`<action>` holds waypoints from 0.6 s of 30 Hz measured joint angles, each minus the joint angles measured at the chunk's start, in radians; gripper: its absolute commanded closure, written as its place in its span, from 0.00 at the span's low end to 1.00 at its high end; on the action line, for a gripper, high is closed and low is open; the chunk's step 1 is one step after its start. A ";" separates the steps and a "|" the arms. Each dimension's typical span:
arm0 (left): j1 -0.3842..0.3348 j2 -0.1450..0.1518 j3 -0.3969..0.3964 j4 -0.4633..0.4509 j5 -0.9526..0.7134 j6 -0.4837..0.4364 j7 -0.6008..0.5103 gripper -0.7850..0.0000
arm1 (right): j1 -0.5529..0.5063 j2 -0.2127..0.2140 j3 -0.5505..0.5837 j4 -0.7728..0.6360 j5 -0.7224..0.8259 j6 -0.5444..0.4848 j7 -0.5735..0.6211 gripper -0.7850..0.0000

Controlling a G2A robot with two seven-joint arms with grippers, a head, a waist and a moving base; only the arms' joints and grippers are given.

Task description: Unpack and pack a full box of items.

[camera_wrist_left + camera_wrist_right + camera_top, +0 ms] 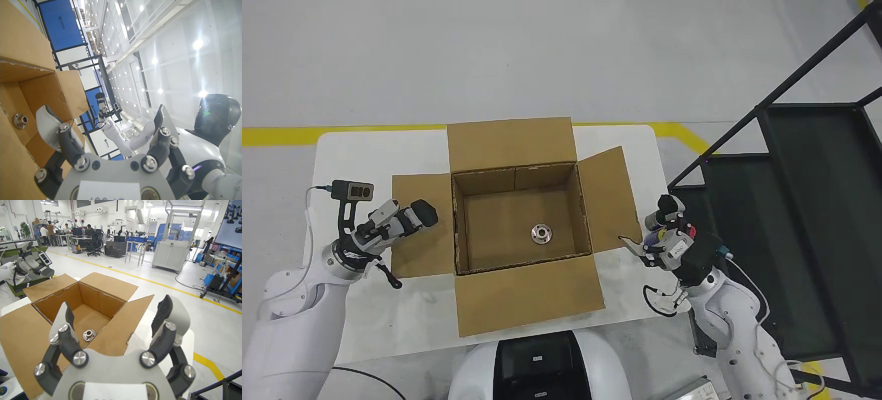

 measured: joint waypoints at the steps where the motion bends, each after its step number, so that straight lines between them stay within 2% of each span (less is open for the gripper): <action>1: 0.000 0.000 0.000 0.000 0.000 0.000 0.000 0.00 | 0.000 0.000 -0.001 0.001 0.001 0.002 0.002 0.00; 7: 0.000 0.000 0.000 0.000 0.000 0.000 0.000 0.00 | 0.019 -0.003 -0.050 -0.101 0.055 0.062 0.218 0.00; 10: 0.000 0.000 0.000 0.000 0.000 0.000 0.000 0.00 | 0.056 -0.004 -0.111 -0.178 0.048 0.074 0.378 0.00; 15: 0.000 0.000 0.000 0.000 0.000 0.000 0.000 0.00 | 0.197 -0.014 -0.270 -0.213 0.055 0.094 0.748 0.00; 18: 0.000 0.000 0.000 0.000 0.000 0.000 0.000 0.00 | 0.274 -0.026 -0.369 -0.202 0.048 0.178 0.906 0.00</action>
